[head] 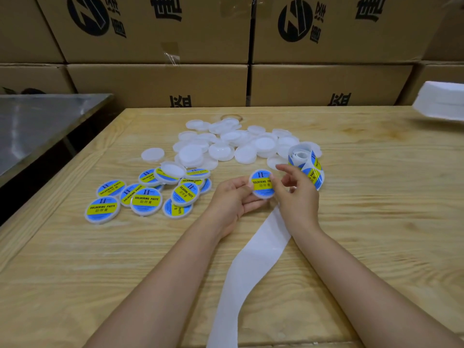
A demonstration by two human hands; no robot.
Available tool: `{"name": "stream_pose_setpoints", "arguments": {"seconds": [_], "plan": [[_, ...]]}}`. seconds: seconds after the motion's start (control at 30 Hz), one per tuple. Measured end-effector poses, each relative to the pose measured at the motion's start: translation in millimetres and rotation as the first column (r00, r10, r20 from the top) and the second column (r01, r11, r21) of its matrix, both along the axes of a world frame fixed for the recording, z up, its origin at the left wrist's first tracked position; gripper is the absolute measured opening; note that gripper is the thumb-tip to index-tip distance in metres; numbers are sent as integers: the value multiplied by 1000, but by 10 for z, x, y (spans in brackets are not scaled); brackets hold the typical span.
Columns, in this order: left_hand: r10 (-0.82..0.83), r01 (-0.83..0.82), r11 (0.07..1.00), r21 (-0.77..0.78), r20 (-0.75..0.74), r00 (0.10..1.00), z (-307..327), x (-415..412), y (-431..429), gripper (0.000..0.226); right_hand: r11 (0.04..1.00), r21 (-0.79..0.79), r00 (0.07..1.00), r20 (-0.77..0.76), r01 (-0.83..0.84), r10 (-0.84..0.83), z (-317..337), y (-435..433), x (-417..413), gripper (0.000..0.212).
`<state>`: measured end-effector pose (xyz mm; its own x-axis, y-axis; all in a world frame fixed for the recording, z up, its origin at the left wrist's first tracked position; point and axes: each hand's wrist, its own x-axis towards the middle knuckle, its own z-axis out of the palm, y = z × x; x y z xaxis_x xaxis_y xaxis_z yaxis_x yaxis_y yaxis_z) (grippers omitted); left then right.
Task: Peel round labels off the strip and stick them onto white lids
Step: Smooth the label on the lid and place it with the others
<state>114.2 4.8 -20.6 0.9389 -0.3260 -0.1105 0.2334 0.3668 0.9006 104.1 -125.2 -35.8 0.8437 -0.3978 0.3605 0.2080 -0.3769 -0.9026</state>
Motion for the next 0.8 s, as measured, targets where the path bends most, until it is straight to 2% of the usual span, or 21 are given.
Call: {"name": "stream_pose_setpoints", "arguments": {"seconds": [0.07,0.2,0.37,0.5,0.6,0.7,0.8], "plan": [[-13,12,1000,27,35,999,-4,-18,-10,22,1000,-6,1000,-9,9,-9,-2,0,8,2],[-15,7,996,89,88,996,-33,-50,-19,20,998,44,998,-45,40,-38,19,-1,8,19],[22,-25,999,43,76,997,-50,-43,-5,19,999,-39,996,-90,-20,17,48,46,-24,25],[19,-17,999,-40,43,999,-28,-41,22,22,985,-139,994,-51,-101,95,63,55,-54,25],[87,-86,994,-73,1,996,-12,-17,43,28,970,-227,995,8,-93,98,90,58,-81,21],[142,-142,989,-31,13,990,0,-12,20,28,959,-278,995,63,-55,75,107,61,-113,12],[188,-190,981,38,35,982,7,-28,-24,27,966,-256,997,51,-36,51,109,40,-113,9]]}}
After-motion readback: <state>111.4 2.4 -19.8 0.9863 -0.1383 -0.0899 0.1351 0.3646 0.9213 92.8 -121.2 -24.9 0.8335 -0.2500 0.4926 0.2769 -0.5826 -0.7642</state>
